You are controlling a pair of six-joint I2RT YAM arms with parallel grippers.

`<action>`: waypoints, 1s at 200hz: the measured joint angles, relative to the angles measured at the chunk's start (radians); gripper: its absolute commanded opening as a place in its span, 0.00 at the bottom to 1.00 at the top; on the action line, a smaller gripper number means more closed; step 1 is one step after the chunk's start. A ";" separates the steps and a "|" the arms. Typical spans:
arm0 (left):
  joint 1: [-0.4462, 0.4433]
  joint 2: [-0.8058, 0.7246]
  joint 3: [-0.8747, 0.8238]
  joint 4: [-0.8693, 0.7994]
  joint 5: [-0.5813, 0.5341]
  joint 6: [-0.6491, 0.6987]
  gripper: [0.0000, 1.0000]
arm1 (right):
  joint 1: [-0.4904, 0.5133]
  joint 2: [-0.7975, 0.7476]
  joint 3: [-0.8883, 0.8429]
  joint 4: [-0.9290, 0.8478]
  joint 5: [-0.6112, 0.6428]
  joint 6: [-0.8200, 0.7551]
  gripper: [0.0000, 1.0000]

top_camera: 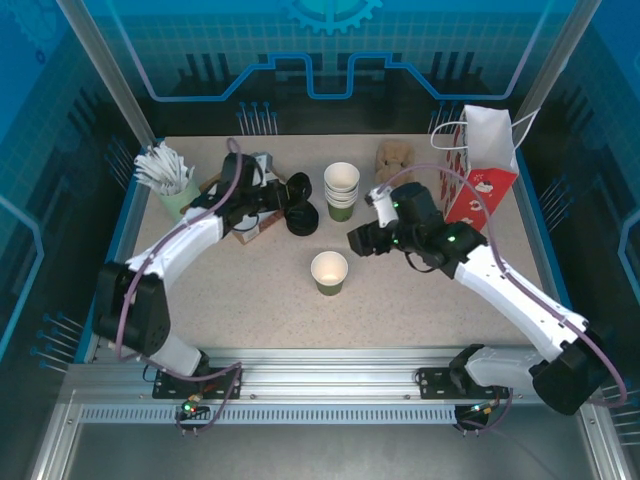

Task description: Pack the takeout coffee

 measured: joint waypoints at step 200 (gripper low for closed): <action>-0.059 -0.363 -0.311 0.631 0.396 -0.731 0.05 | 0.003 0.175 0.018 0.890 -0.537 0.318 1.00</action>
